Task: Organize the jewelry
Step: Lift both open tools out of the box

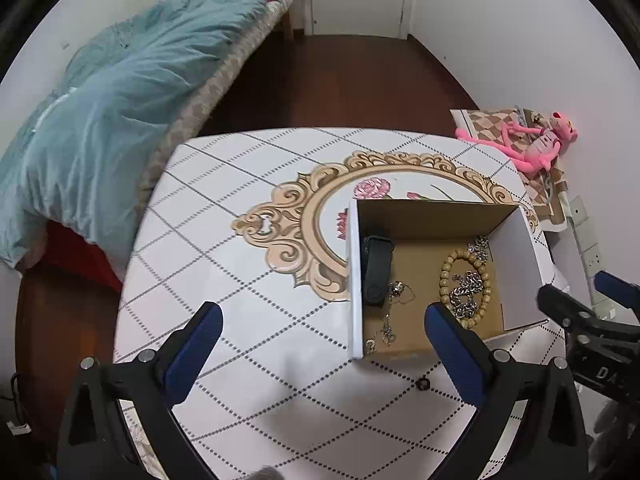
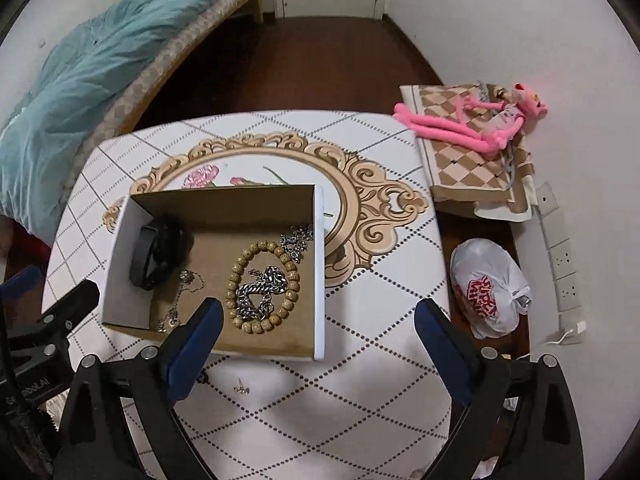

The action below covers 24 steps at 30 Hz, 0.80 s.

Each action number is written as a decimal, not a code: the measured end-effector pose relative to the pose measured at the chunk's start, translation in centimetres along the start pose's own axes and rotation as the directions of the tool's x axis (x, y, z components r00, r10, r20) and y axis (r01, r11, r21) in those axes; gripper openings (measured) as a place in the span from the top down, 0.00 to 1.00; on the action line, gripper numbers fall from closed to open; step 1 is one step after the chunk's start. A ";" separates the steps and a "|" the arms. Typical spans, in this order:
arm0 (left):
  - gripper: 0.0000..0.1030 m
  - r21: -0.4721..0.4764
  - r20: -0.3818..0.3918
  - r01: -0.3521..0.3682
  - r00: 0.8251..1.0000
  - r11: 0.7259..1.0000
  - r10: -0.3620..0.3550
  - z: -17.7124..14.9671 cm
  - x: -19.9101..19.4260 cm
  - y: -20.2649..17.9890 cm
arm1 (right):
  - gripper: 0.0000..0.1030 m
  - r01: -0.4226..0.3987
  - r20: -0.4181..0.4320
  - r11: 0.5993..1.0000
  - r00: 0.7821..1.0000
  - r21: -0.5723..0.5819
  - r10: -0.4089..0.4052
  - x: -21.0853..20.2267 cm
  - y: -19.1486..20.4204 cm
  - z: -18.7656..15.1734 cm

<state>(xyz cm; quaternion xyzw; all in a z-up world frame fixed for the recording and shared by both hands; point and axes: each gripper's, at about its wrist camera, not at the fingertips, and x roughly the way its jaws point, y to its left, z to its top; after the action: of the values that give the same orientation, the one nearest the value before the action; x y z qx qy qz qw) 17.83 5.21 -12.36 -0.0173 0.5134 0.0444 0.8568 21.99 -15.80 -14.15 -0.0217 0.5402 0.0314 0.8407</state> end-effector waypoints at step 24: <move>0.00 0.008 0.247 0.013 0.969 1.000 -0.015 -3.5 -12.9 -0.8 | 0.05 0.038 0.311 0.999 0.949 0.031 -0.046 -15.3 -0.5 -5.5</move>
<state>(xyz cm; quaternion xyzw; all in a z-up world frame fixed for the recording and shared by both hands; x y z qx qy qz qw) 8.75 3.39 -2.65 -0.0127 0.4026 0.0387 0.9145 10.72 -17.12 -2.49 -0.0175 0.4005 0.0101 0.9161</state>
